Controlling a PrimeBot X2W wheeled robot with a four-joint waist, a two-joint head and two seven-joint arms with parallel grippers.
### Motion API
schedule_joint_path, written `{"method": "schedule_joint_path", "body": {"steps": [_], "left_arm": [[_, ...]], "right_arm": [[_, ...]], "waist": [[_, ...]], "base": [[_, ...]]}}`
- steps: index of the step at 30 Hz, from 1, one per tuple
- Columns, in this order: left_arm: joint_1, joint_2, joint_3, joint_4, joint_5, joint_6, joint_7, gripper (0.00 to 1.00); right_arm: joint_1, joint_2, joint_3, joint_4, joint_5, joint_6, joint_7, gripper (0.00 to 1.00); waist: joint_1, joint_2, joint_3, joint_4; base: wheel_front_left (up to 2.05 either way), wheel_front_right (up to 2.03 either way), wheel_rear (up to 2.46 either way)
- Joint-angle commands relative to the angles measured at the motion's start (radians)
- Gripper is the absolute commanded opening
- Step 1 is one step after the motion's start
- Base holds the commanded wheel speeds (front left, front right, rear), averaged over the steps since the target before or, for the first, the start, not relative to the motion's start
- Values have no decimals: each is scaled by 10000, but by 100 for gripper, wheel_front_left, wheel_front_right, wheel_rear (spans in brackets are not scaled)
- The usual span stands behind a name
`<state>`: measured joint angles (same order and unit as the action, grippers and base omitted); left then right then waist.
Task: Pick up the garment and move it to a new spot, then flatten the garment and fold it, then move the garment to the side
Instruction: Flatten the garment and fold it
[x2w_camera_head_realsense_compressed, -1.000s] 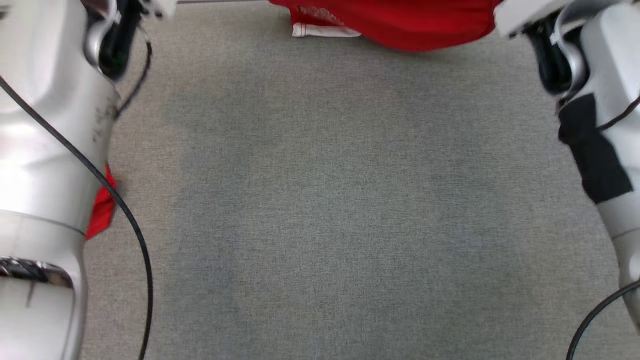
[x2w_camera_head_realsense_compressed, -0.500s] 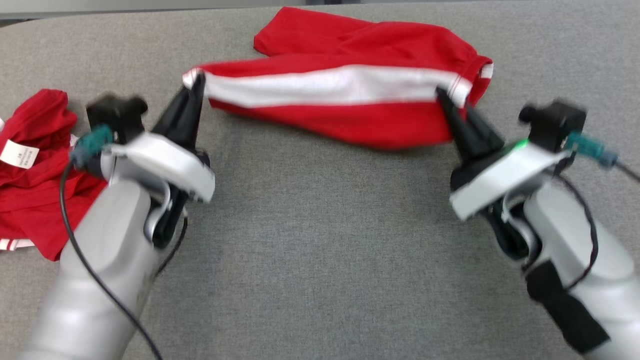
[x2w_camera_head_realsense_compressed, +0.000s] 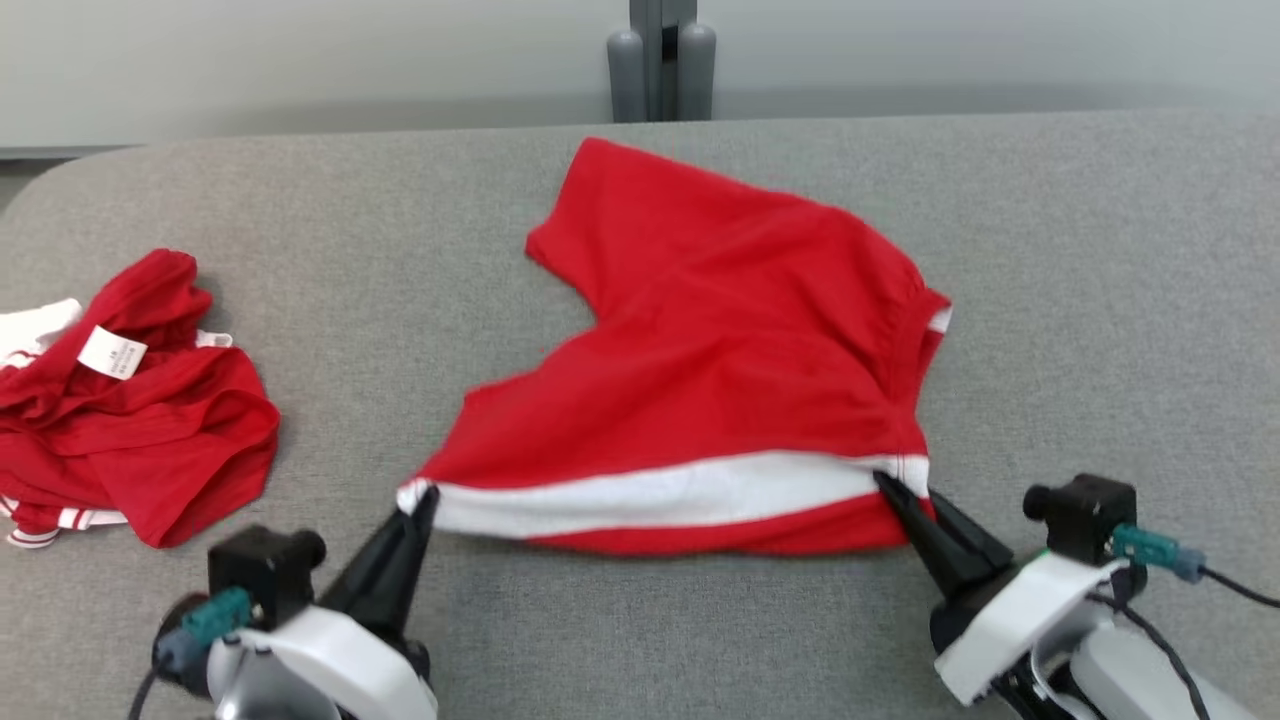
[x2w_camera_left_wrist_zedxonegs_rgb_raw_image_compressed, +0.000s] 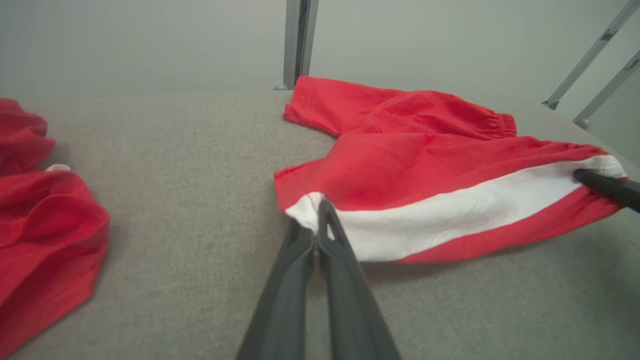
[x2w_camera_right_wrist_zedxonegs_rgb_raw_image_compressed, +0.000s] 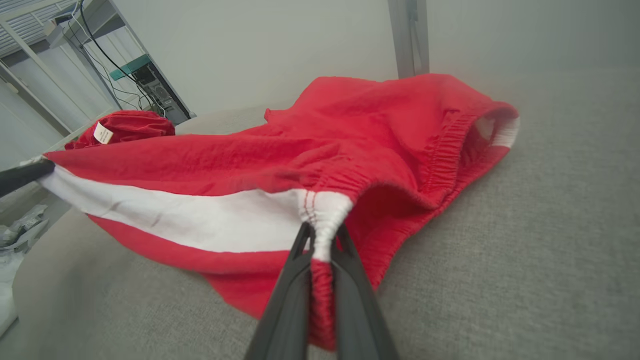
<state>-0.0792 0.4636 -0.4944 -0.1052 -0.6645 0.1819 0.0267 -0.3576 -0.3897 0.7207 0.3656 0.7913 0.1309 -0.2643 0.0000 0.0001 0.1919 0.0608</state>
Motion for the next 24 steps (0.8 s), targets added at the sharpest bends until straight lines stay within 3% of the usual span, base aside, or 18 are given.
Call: {"method": "schedule_joint_path", "body": {"steps": [1, 6, 11, 16, 20, 24], "left_arm": [[228, 84, -38, -283, -15, 158, 153, 0], [1426, 607, -237, -1988, -165, 824, 1165, 0], [1982, 1134, -442, -3038, -348, 1044, 2075, 0], [2275, 1457, -390, -3652, -404, 1325, 2499, 0], [2144, 1532, -226, -3742, -335, 1384, 2446, 0], [1552, 1617, -50, -3472, -272, 1141, 2367, 0]], "right_arm": [[172, -157, -34, -53, -20, -3, 46, 0], [1145, -437, -265, -466, -26, -3, 320, 0], [2136, -681, -980, -1077, -258, -3, 686, 0], [3108, -525, -1941, -1683, -557, -3, 1156, 0], [3479, -286, -2316, -2256, -811, -3, 1656, 0], [3683, 93, -2713, -2733, -816, -1, 1941, 0]], "waist": [[0, -1, -193, 75], [0, -1, -414, 265], [0, -1, -441, 536], [0, -1, -493, 675], [0, -1, -505, 655], [0, -1, -469, 679]], "base": [[0, 0, 0], [0, 0, 0], [0, 0, 0], [0, 0, 0], [0, 0, 0], [0, 0, 0]]}}
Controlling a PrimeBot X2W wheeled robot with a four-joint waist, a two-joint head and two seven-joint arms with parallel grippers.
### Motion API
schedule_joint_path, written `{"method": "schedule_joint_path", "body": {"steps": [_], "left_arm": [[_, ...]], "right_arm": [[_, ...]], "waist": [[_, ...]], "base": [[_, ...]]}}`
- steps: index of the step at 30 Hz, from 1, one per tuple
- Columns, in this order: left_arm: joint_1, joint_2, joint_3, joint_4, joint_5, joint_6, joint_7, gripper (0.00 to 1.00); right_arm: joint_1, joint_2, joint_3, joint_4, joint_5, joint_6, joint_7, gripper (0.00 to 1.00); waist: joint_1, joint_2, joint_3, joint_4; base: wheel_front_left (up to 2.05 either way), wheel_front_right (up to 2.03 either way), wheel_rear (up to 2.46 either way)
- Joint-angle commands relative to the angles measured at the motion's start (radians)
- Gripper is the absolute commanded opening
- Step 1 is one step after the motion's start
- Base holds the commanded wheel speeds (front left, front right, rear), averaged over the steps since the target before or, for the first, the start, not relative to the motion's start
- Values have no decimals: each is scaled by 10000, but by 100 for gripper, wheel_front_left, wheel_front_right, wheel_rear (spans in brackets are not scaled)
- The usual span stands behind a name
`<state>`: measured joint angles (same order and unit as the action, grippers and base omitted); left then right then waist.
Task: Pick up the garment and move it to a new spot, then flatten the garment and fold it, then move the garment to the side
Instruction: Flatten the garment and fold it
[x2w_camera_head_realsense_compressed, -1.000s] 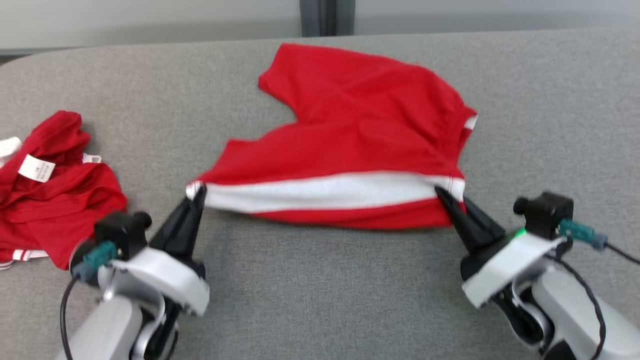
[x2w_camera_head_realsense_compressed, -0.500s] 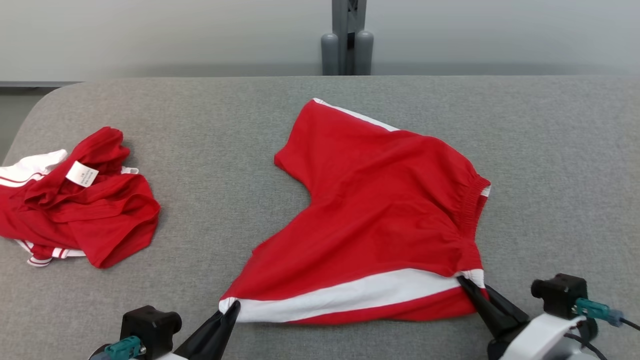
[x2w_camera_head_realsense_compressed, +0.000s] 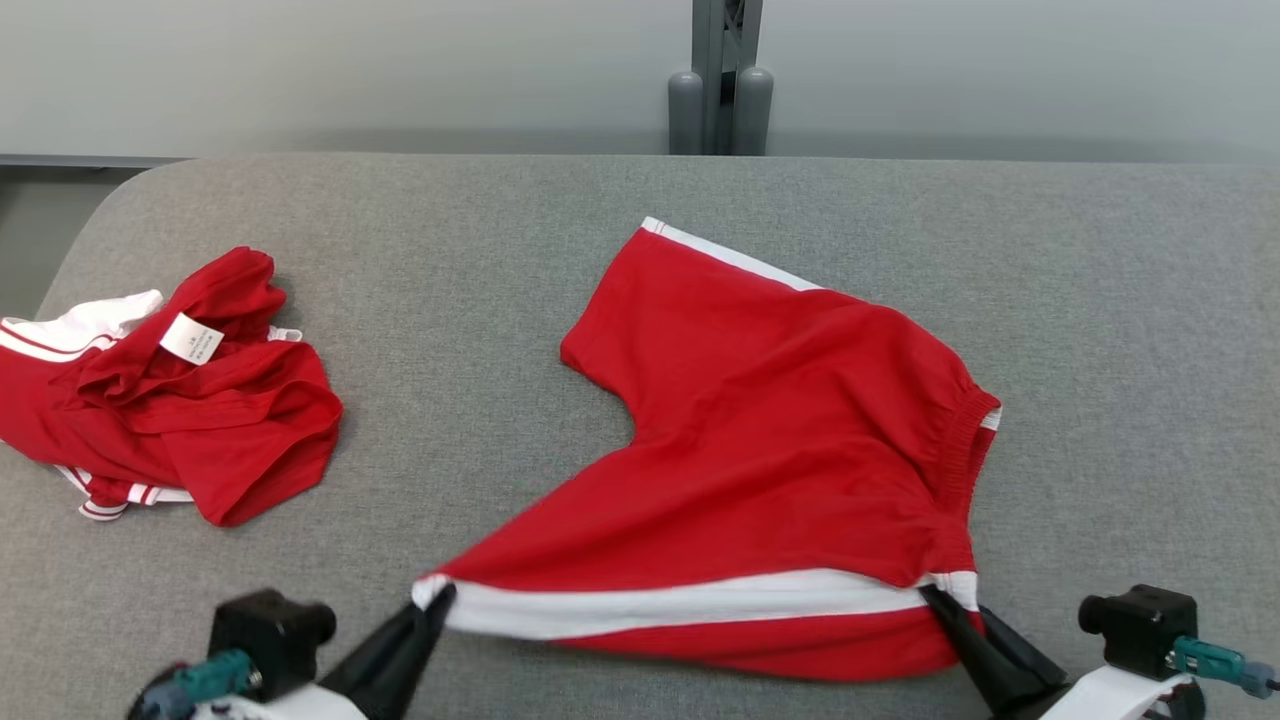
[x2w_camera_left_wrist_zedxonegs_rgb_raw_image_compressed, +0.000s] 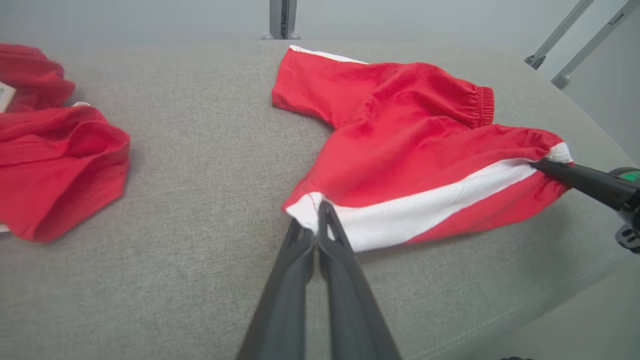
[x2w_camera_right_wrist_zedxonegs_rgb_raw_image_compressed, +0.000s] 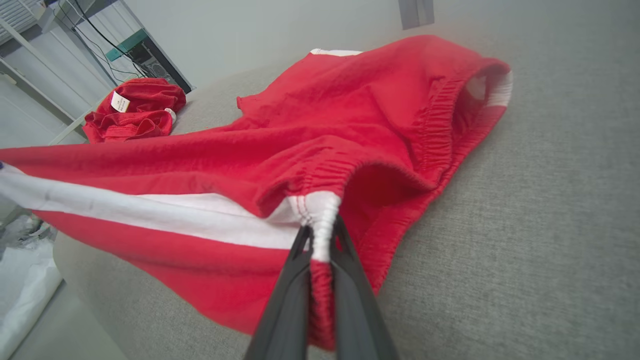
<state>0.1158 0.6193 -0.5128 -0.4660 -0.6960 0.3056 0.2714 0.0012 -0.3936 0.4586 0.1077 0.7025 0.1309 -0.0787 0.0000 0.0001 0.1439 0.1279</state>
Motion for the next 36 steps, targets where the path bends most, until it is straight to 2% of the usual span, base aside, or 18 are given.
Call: {"method": "schedule_joint_path", "body": {"steps": [1, 8, 14, 20, 24, 30, 36], "left_arm": [[-398, 60, 134, 137, 43, -95, -80, 0], [-2029, 57, 439, 1084, -96, -796, 24, 0], [-4302, -410, 778, 2489, -568, -1659, 84, 0], [-6718, -1026, 671, 4859, -862, -2679, 270, 0], [-8047, -1566, 530, 6702, -867, -3170, 195, 0], [-9769, -2347, 526, 9460, -864, -3639, -290, 0], [-10988, -2835, 304, 11589, -670, -4072, -1049, 0]], "right_arm": [[95, 132, -92, -154, 71, -1, 85, 0], [-461, 756, -388, -1071, 923, -1, 227, 0], [-1640, 1490, -699, -989, 1796, -1, 120, 0], [-3244, 2274, -996, 190, 1928, -1, -138, 0], [-4202, 2640, -863, 1080, 1884, 0, -310, 0], [-5402, 2889, -381, 2165, 1998, -1, -728, 0], [-6404, 2966, 282, 2984, 2226, -1, -1071, 0]], "waist": [[0, -1, 11, 8], [0, -1, 382, -508], [0, -1, 1228, -1175], [0, -1, 1990, -1955], [0, -1, 2417, -2359], [0, -1, 3058, -2765], [0, -1, 3478, -3018]], "base": [[0, 0, 0], [0, 0, 0], [0, 0, 0], [0, 0, 0], [0, 0, 0], [0, 0, 0], [0, 0, 0]]}}
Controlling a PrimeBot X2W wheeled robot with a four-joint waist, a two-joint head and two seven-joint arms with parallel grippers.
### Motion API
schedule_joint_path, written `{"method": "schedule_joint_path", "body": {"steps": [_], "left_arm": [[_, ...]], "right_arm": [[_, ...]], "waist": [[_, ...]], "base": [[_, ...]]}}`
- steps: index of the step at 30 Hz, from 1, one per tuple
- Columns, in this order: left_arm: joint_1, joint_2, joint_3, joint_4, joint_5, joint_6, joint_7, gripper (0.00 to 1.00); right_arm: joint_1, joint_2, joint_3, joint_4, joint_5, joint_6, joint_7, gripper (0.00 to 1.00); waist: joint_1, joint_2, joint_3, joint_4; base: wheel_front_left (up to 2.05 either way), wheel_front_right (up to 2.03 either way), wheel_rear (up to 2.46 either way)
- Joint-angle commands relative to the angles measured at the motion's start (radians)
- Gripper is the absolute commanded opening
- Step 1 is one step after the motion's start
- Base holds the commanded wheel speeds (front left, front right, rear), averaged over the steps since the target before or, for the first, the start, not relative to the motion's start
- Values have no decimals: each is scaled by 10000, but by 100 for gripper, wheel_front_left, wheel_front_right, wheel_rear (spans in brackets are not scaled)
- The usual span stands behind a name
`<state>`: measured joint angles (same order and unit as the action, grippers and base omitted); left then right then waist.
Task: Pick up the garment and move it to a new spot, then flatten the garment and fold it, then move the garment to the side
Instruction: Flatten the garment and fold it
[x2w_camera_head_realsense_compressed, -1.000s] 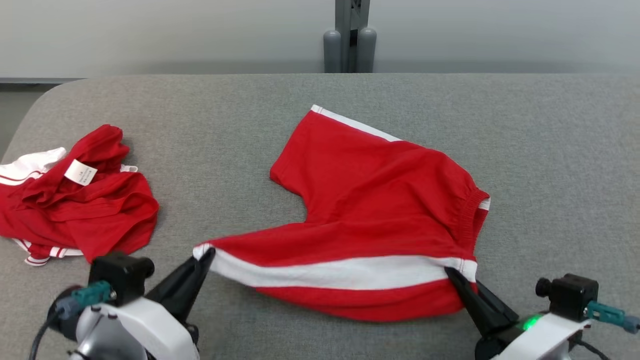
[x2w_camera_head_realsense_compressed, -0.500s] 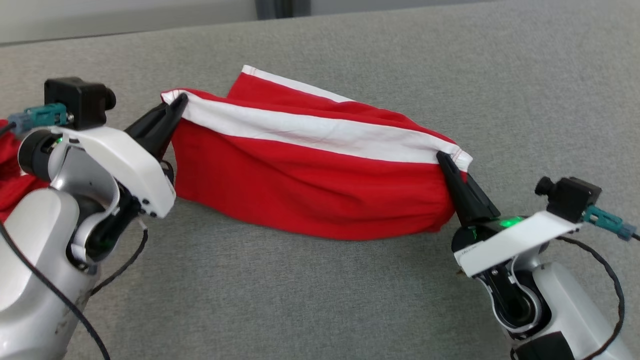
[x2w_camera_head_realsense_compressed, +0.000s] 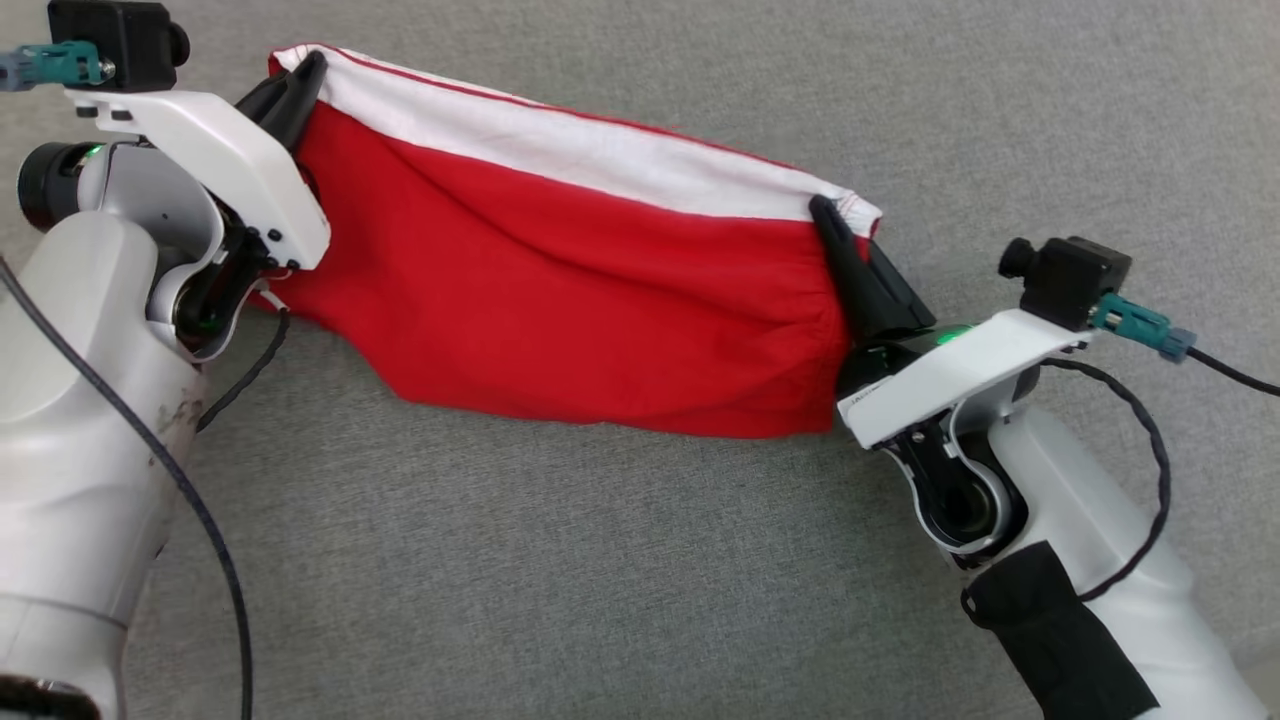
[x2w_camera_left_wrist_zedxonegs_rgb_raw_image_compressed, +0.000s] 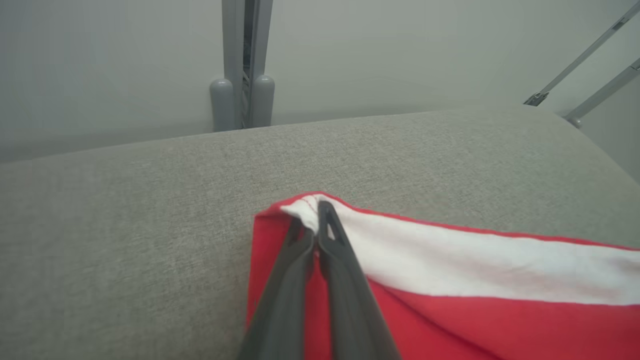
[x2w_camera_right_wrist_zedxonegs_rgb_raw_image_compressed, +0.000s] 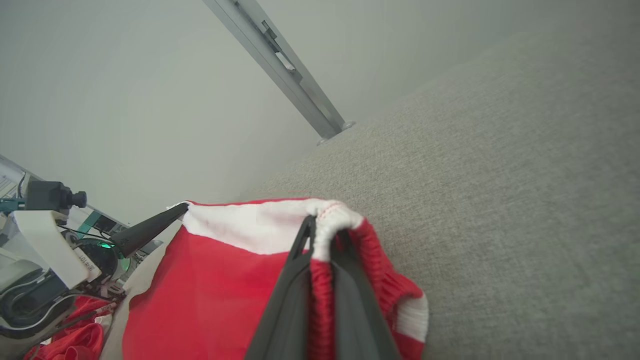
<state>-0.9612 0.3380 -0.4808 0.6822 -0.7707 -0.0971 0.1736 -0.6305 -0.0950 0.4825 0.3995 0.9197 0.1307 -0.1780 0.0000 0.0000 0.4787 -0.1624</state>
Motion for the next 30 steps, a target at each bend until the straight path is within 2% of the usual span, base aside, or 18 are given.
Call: {"method": "schedule_joint_path", "body": {"steps": [1, 3, 4, 5, 6, 7, 8, 12, 19, 20, 22, 26, 30], "left_arm": [[-340, -99, -61, 405, 77, -91, -215, 0], [-573, -273, -102, 969, 13, -185, -498, 0], [-664, -358, -143, 1212, -23, -216, -622, 0], [-756, -443, -183, 1423, -61, -248, -727, 13], [-833, -507, -201, 1643, -78, -271, -823, 45], [-862, -551, -240, 1855, -123, -283, -868, 83], [-908, -574, -296, 2007, -112, -303, -986, 100], [-964, -655, -419, 2300, -126, -329, -1435, 100], [-343, -670, -590, 2188, 132, -330, -3341, 100], [-73, -594, -525, 1983, 205, -134, -3842, 100], [283, -464, -408, 1623, 362, 152, -4148, 100], [1312, -271, -47, 359, 598, 815, -4360, 100], [2651, -17, 547, -1674, 1095, 1715, -4383, 100]], "right_arm": [[-217, -46, 144, 224, 59, 1, -120, 0], [-376, -37, 359, 446, 250, 1, -127, 0], [-443, -38, 470, 549, 309, 1, -139, 5], [-481, -97, 610, 639, 306, 1, -170, 32], [-497, -114, 714, 697, 363, 1, -200, 63], [-507, -118, 812, 748, 461, 1, -238, 100], [-500, -176, 901, 807, 507, 1, -280, 100], [-395, -398, 1024, 855, 598, 1, -412, 100], [275, -1169, 825, 432, 98, 1, -761, 100], [586, -1316, 606, 244, -203, 1, -822, 100], [883, -1470, 267, 55, -619, 1, -858, 100], [1464, -1470, -481, -403, -1634, 1, -889, 100], [1997, -1345, -1515, -952, -3055, 1, -891, 100]], "waist": [[0, 0, 156, -126], [0, 0, 195, -125], [0, 0, 206, -129], [0, 0, 208, -135], [0, 0, 203, -134], [0, 0, 187, -136], [0, 0, 160, -133], [0, 0, 46, -61], [0, 0, -419, 327], [0, 0, -573, 446], [0, 0, -728, 574], [0, 0, -1030, 834], [0, 0, -1297, 1065]], "base": [[0, 0, 0], [0, 0, 0], [0, 0, 0], [0, 0, 0], [0, 0, 0], [0, 0, 0], [0, 0, 0], [0, 0, 0], [0, 0, 0], [0, 0, 0], [0, 0, 0], [0, 0, 0], [0, 0, 0]]}}
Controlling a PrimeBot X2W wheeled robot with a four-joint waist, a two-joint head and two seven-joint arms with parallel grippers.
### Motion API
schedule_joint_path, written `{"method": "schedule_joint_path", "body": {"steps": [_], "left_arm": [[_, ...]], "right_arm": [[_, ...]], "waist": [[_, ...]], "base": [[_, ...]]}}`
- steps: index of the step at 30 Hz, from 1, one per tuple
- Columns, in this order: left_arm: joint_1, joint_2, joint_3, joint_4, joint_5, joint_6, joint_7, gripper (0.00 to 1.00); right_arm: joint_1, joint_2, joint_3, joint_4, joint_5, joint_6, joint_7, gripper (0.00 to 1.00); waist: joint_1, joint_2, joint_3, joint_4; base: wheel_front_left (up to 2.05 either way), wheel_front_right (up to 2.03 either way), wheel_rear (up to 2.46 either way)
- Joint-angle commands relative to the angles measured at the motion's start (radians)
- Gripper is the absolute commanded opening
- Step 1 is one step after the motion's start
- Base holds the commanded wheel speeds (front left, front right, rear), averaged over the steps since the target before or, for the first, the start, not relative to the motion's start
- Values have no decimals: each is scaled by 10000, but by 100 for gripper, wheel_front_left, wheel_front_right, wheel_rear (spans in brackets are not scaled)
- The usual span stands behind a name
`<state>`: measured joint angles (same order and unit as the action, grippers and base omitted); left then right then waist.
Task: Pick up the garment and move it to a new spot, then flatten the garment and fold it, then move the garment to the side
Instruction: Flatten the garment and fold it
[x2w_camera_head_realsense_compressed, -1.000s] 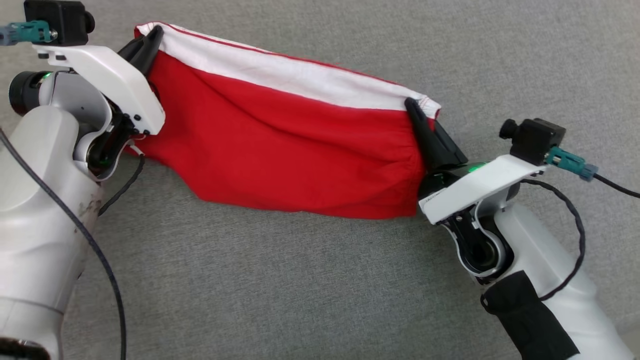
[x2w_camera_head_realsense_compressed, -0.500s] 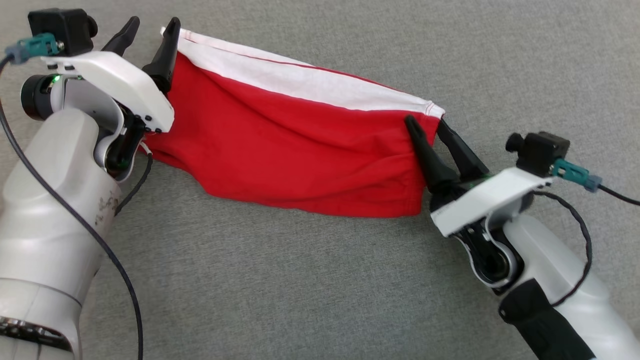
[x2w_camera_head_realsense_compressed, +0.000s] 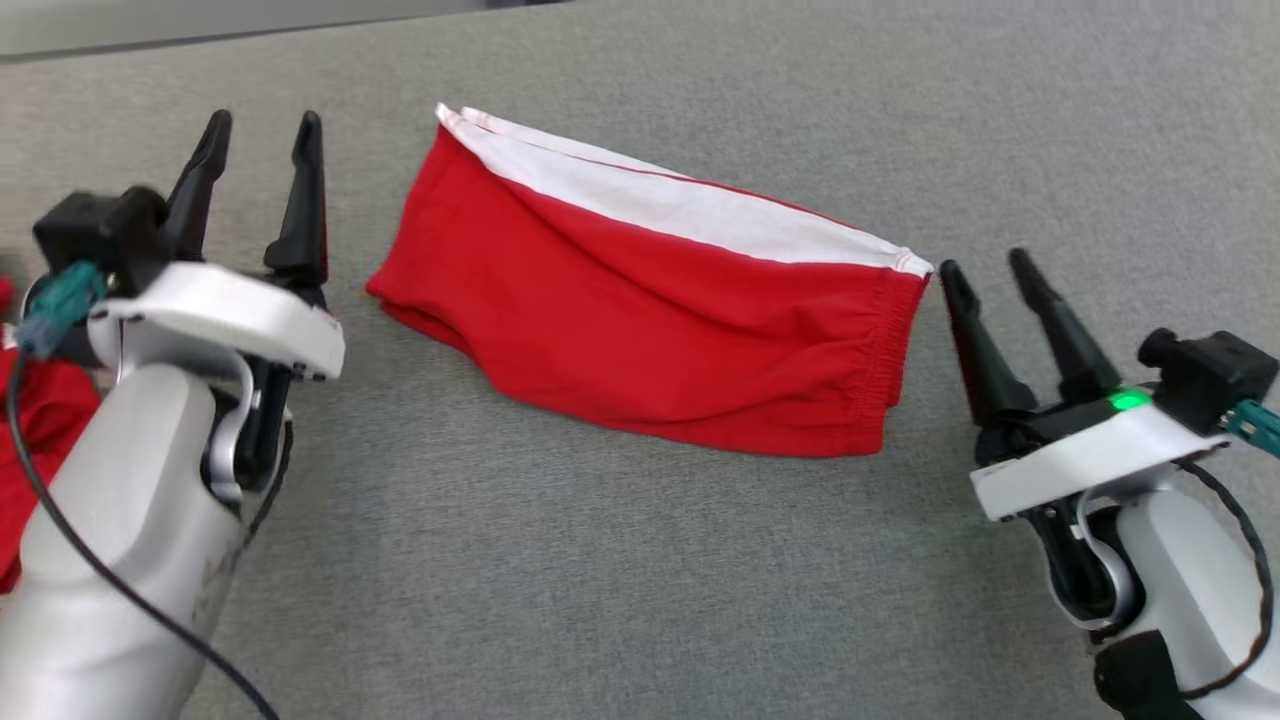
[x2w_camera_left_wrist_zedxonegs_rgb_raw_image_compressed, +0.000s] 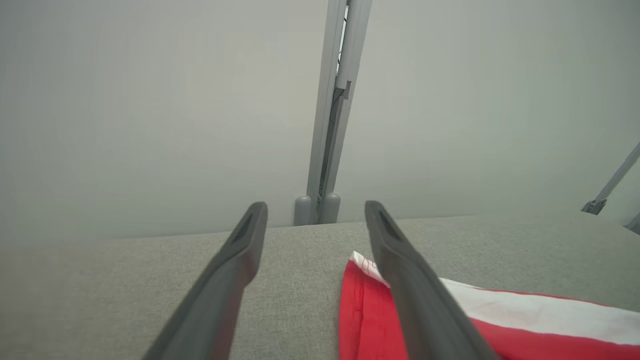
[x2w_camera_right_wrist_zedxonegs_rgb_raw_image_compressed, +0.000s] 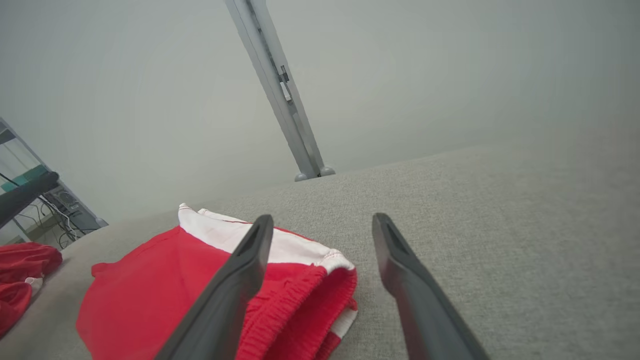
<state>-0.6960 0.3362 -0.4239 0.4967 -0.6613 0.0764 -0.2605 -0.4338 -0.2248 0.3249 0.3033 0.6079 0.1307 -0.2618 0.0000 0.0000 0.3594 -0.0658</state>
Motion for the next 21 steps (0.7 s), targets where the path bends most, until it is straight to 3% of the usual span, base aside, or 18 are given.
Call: {"method": "schedule_joint_path", "body": {"steps": [1, 9, 15, 21], "left_arm": [[431, 25, 79, -334, 153, 183, -42, 100], [3095, 462, 609, -3518, 1072, 1480, -45, 100], [4402, 772, 517, -4646, 1473, 2181, 123, 100], [5028, 930, 321, -5178, 1456, 2316, 436, 100]], "right_arm": [[176, 41, -272, -146, -360, 1, -53, 100], [1330, 873, -1907, -1360, -3446, 1, -38, 100], [2207, 1226, -2473, -1729, -4273, 1, 82, 100], [3018, 1460, -3078, -2099, -4586, -1, 387, 100]], "waist": [[0, 0, -177, 151], [0, 0, -769, 407], [0, 0, -1168, 514], [0, 0, -1342, 629]], "base": [[0, 0, 0], [0, 0, 0], [0, 0, 0], [0, 0, 0]]}}
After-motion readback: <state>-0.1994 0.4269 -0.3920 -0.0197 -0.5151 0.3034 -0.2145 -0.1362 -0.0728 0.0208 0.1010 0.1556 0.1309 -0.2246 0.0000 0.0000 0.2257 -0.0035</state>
